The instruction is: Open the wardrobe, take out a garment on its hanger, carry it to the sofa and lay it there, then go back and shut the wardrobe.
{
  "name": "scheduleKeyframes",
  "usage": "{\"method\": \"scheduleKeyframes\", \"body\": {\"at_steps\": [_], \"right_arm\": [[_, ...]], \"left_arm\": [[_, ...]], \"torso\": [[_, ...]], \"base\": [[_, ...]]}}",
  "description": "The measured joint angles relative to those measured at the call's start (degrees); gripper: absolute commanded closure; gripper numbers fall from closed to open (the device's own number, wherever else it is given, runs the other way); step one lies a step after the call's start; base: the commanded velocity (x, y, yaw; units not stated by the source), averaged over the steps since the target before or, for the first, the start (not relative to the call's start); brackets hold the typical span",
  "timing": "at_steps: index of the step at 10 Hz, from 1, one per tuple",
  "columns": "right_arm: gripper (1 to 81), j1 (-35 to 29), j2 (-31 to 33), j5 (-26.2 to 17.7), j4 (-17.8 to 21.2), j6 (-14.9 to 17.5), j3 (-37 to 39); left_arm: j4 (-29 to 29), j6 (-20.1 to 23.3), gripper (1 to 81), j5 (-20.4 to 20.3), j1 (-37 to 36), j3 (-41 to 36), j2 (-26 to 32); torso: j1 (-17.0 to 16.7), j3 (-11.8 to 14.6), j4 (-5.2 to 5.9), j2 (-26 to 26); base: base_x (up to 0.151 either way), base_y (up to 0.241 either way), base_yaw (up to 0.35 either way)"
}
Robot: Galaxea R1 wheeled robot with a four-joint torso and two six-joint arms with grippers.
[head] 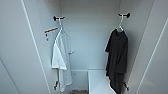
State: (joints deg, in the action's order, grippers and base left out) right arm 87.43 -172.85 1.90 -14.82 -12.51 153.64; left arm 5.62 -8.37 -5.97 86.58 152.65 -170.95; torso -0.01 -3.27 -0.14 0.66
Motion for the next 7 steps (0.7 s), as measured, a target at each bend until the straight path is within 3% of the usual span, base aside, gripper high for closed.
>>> {"method": "scheduleKeyframes", "body": {"at_steps": [7], "right_arm": [[1.0,-0.1,-0.1,0.0,0.0,0.0,0.1]], "left_arm": [[0.0,0.0,1.0,0.0,0.0,0.0,-0.1]], "torso": [[0.0,0.0,0.00,0.0]], "base": [[0.072,-0.045,0.000]]}}
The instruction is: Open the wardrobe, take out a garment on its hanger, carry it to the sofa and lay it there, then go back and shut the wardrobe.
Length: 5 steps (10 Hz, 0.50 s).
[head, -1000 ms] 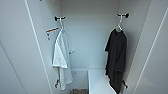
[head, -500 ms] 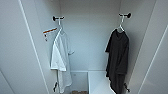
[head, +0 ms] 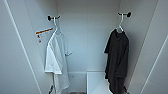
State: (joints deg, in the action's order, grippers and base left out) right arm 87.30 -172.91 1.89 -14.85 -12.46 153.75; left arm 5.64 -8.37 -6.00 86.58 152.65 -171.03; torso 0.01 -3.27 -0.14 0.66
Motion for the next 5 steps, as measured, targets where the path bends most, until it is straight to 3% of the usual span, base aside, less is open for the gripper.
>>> {"method": "scheduleKeyframes", "body": {"at_steps": [5], "right_arm": [[1.0,0.0,0.0,0.0,0.0,0.0,0.0]], "left_arm": [[0.0,0.0,1.0,0.0,0.0,0.0,-0.1]], "torso": [[0.0,0.0,0.00,0.0]], "base": [[0.071,0.000,0.000]]}}
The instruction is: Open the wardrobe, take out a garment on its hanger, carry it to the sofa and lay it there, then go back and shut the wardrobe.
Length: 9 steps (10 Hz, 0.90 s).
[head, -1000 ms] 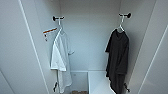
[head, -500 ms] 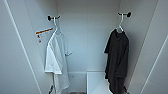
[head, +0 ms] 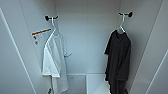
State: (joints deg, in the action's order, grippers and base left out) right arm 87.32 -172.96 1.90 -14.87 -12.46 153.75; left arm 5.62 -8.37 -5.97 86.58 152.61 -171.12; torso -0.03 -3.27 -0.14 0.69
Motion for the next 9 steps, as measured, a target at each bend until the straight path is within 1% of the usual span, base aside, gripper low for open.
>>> {"method": "scheduleKeyframes", "body": {"at_steps": [7,9], "right_arm": [[1.0,0.0,-0.2,0.0,0.0,0.0,0.0],[1.0,0.0,-0.2,0.0,0.0,0.0,0.0]], "left_arm": [[0.0,0.0,1.0,0.0,0.0,0.0,0.0],[0.0,0.0,1.0,0.0,0.0,0.0,0.0]], "torso": [[0.0,0.0,0.00,0.0],[0.0,0.0,0.00,0.0]], "base": [[0.070,0.000,0.000],[0.000,0.000,0.000]]}}
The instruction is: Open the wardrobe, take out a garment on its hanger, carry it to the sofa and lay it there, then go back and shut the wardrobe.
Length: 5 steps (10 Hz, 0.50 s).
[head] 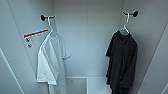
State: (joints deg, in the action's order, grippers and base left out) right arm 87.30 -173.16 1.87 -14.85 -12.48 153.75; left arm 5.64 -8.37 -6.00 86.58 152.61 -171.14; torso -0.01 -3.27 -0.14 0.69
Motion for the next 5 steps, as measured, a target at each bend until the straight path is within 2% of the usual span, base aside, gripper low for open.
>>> {"method": "scheduleKeyframes", "body": {"at_steps": [5], "right_arm": [[1.0,0.2,0.0,0.0,0.0,0.0,0.0]], "left_arm": [[0.0,0.0,1.0,0.2,0.4,0.0,-0.1]], "torso": [[0.0,0.0,0.00,0.0]], "base": [[0.000,0.000,0.000]]}}
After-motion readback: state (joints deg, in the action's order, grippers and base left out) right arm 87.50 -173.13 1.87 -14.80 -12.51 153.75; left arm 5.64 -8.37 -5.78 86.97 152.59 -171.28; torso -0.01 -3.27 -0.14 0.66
